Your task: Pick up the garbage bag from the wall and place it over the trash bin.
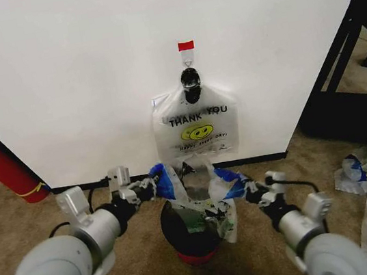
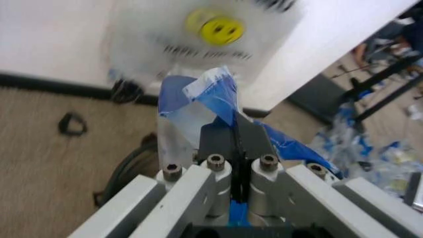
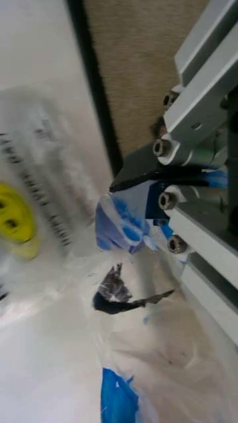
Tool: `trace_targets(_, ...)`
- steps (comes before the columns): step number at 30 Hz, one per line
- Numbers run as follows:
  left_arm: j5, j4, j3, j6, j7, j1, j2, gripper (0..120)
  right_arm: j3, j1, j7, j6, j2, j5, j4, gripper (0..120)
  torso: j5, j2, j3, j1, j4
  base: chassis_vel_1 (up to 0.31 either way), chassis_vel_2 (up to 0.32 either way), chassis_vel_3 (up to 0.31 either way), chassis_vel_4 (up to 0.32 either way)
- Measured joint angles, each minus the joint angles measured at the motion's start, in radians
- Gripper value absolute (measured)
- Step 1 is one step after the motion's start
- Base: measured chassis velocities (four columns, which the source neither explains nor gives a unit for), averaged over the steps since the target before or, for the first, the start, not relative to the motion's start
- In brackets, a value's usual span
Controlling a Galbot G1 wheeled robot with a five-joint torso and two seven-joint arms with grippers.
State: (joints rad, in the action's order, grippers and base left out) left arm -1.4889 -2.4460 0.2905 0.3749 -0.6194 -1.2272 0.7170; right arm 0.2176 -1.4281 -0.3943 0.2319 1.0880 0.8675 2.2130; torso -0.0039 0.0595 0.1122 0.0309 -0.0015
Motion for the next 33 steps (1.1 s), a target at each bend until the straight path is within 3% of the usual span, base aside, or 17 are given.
trace_targets(4,0.060,0.057,-0.053,-0.006,0.000,-0.012,0.028,0,-0.040,0.004,-0.008,0.005,0.034,-0.024,-0.028,0,-0.0002,0.000,0.000,0.000,0.0000,0.000,0.000,0.000,0.000)
trace_targets(12,0.062,0.049,-0.005,0.032,-0.002,-0.089,-0.028,0,-0.026,-0.068,-0.018,0.035,-0.002,-0.048,0.020,0,0.0003,0.000,0.000,0.000,-0.0002,0.000,0.000,0.000,0.000)
trace_targets(18,0.103,0.080,-0.044,0.052,-0.022,-0.119,0.007,0,-0.039,-0.076,-0.066,0.080,0.012,-0.071,0.020,0,0.0001,0.000,0.000,0.000,0.0000,0.000,0.000,0.000,0.000)
trace_targets(27,0.127,0.065,0.027,0.101,-0.069,-0.231,-0.015,0,-0.019,-0.200,-0.115,0.125,0.018,-0.120,0.090,0,0.0002,0.000,0.000,0.000,0.0000,0.000,0.000,0.000,0.000)
trace_targets(33,0.133,0.055,0.028,0.136,-0.105,-0.281,-0.017,0,-0.013,-0.241,-0.140,0.185,0.016,-0.150,0.089,0,0.0002,0.000,0.000,0.000,-0.0002,0.000,0.000,0.000,0.000)
